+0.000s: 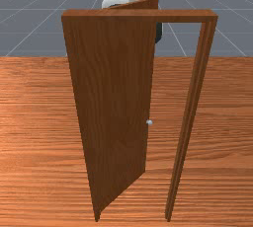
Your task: Close the door
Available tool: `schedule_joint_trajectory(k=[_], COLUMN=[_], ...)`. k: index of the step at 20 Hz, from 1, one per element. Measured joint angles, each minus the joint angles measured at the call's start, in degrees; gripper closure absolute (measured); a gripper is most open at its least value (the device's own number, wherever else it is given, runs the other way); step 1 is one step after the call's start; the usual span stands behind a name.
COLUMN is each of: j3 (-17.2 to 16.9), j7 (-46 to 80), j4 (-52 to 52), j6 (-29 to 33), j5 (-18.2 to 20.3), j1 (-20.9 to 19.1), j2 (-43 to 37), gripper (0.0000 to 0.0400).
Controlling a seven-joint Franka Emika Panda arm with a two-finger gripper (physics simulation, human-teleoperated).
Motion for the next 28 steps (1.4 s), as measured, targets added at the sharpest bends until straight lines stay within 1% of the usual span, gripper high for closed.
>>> schedule_joint_trajectory(k=[1, 2, 3, 4, 5, 6, 7, 8, 9, 10, 11, 12, 13, 14, 15, 16, 18, 19, 20, 22, 23, 24, 25, 26, 27, 28], j3=[0.0, -0.1, -0.1, -0.1, -0.2, -0.3, -0.3, -0.3, -0.3, -0.3, -0.3, -0.5, -0.8, -0.2, -0.1, -0.1, 0.0, 0.1, 0.5, 0.6, 1.1, 1.1, 2.8, 2.9, 4.4, 4.0], j7=[-0.4, -0.5, -0.6, -0.7, -0.9, -0.2, -0.2, -0.5, -0.5, -0.9, -0.9, 0.5, 2.7, -0.8, -1.0, -0.7, -0.8, -1.0, -2.9, -3.8, -6.4, -5.5, -13.8, -11.3, -16.2, -11.9], j4=[0.0, 0.0, 0.1, 0.1, 0.1, 0.1, 0.1, 0.1, 0.1, 0.4, 1.1, 1.1, 3.4, 13.7, 23.8, 13.3, 26.6, 43.4, 35.4, 37.1, 36.7, 36.6, 35.8, 36.1, 36.3, 37.4], j6=[0.0, 0.0, 0.0, 0.0, 0.0, 0.0, 0.0, 0.0, 0.0, -0.5, -1.4, -0.5, -1.5, -11.7, -18.7, -6.3, -13.1, -25.8, -17.7, -18.3, -18.0, -18.0, -17.1, -17.3, -17.0, -17.6], j5=[0.0, 0.1, 0.1, 0.1, 0.1, 0.2, 0.2, 0.2, 0.2, 0.2, 0.2, 0.3, 0.6, 0.4, 0.5, 0.5, 0.8, 0.9, 0.5, 0.4, -0.3, -0.3, -2.2, -2.3, -3.6, -3.4], j1=[-0.1, -0.3, -0.4, -0.4, -0.5, -0.5, -0.5, -0.6, -0.6, -0.7, -0.7, -0.5, -0.2, -0.7, -0.9, -0.8, -1.0, -1.2, -1.3, -1.5, -1.5, -1.0, -1.2, 0.3, 1.2, 3.0], j2=[0.0, 0.0, 0.0, 0.0, 0.1, 0.1, 0.1, 0.1, 0.1, 0.2, 0.5, 0.7, 2.1, 7.5, 13.2, 8.0, 15.7, 24.5, 20.7, 21.7, 21.5, 21.4, 21.1, 21.2, 21.4, 21.9], gripper=[0.0157, 0.0252, 0.0310, 0.0346, 0.0367, 0.0223, 0.0135, 0.0082, 0.0050, 0.0030, 0.0018, 0.0011, 0.0007, 0.0004, 0.0002, 0.0002, 0.0001, 0.0000, 0.0000, 0.0000, 0.0000, 0.0000, 0.0000, 0.0000, 0.0000, 0.0000])
